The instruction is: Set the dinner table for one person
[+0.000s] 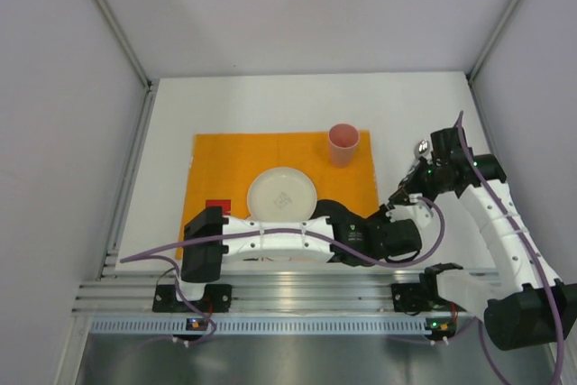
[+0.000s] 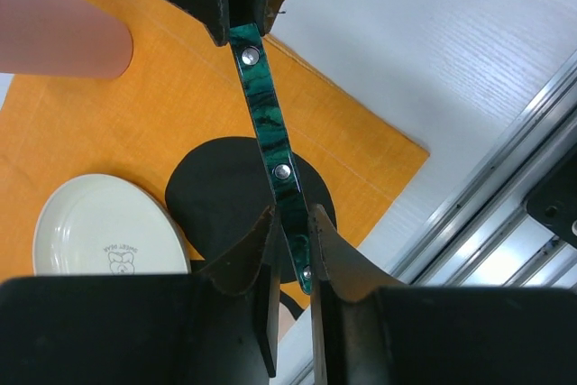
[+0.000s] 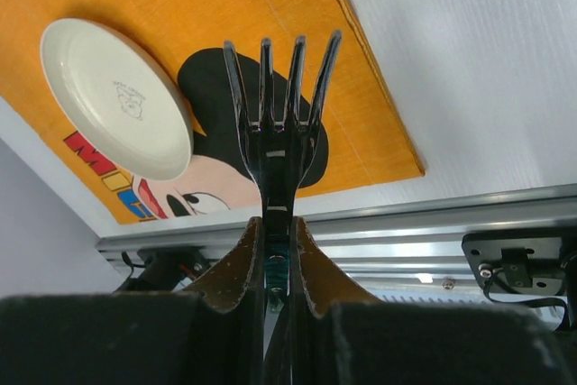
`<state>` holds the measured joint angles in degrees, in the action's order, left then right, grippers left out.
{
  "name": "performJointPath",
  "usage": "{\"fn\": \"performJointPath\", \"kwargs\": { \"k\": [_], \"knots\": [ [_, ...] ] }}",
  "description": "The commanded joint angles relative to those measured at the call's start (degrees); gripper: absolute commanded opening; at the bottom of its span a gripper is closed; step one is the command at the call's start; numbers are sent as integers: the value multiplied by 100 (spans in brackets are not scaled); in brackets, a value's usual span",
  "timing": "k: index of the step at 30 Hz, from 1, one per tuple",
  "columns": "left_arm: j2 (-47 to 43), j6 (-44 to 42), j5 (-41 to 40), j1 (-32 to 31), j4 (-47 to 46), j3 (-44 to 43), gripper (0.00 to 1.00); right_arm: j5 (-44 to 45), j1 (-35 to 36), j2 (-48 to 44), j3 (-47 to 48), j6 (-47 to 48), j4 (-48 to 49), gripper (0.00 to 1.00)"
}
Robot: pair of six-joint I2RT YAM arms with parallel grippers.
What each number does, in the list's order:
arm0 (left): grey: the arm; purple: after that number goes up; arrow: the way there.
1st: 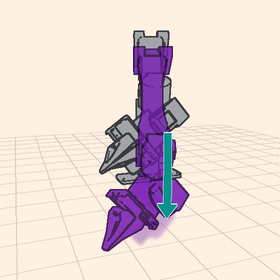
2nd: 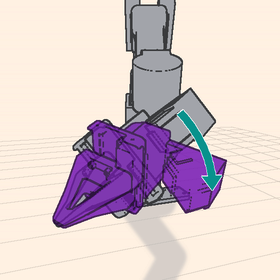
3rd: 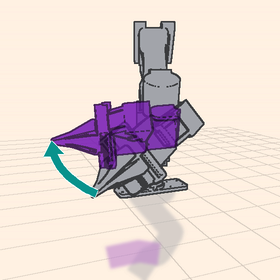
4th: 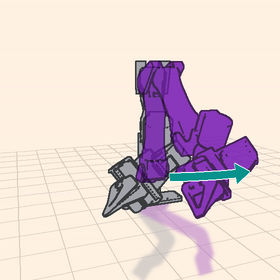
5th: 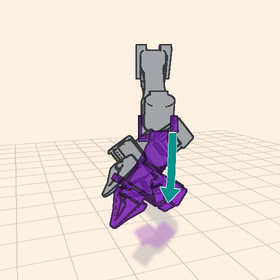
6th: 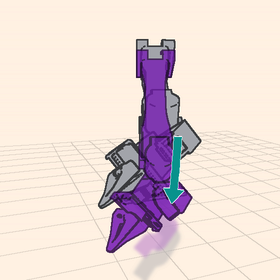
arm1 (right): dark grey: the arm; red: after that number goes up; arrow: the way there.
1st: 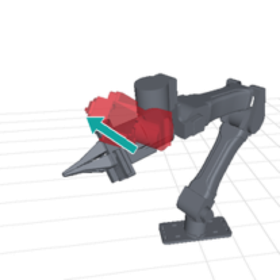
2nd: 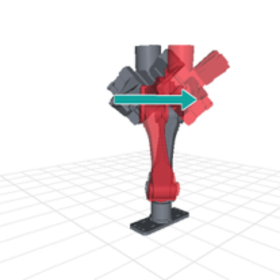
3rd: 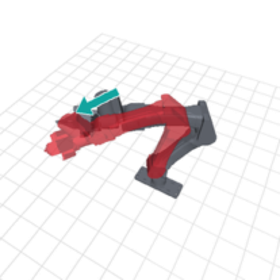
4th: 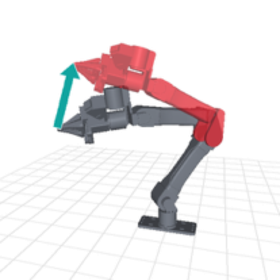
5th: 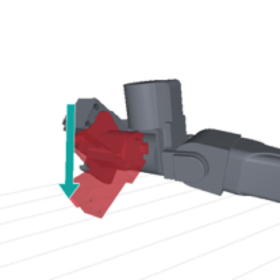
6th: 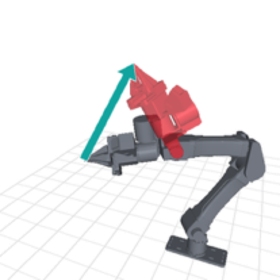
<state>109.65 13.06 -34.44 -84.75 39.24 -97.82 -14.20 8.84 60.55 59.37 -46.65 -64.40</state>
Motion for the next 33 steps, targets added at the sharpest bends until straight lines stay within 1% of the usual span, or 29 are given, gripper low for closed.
{"fn": "performJointPath", "kwargs": {
  "k": [1,7,9,10,12,13,15,16,17,18,20,21,24,25,27,29,30,32,33],
  "knots": [
    [162,-225,-168,-24,-137,-316,0,-690,83,-176,-49,-116,-73,0],
    [-22,-199,-318,-24,-215,-211,0,-751,83,-123,152,-125,-37,1],
    [-127,-199,-336,-15,-242,-194,0,-708,83,-53,284,-116,-37,14],
    [-154,-199,-344,-15,-250,-194,0,-690,74,-9,459,-72,-37,28],
    [-259,-190,-345,-6,-251,-202,0,-576,48,122,845,24,-98,39],
    [-294,-172,-345,2,-242,-211,0,-515,30,184,1022,138,-160,59],
    [-417,-102,-274,46,-224,-211,0,-270,12,394,1417,270,-422,80],
    [-461,-76,-248,90,-216,-185,0,-181,4,465,1871,401,-511,96],
    [-557,-58,-187,116,-207,-176,0,-110,-14,527,2111,455,-582,100],
    [-610,12,-152,143,-189,-159,0,82,-23,658,2627,508,-765,100],
    [-803,143,-38,283,-163,-45,0,302,-49,791,3209,631,-1064,100],
    [-891,188,-11,327,-180,17,0,504,-75,904,3778,657,-1153,100],
    [-1330,389,-2,573,-145,359,0,803,-76,1063,4755,684,-1355,100],
    [-1480,460,42,748,-145,552,0,848,-84,1064,4889,684,-1364,100],
    [-1980,626,269,951,-215,781,0,979,-84,1038,5066,658,-1373,100],
    [-2462,698,472,1241,-294,1115,0,1007,-84,1002,4988,622,-1356,100],
    [-2596,698,777,1407,-425,1368,0,980,-84,941,4787,631,-1304,100],
    [-2790,654,973,1505,-488,1590,0,902,-93,845,4488,587,-1137,100],
    [-2799,645,1061,1558,-523,1817,1,866,-84,731,4130,570,-1066,100]
  ]
}}
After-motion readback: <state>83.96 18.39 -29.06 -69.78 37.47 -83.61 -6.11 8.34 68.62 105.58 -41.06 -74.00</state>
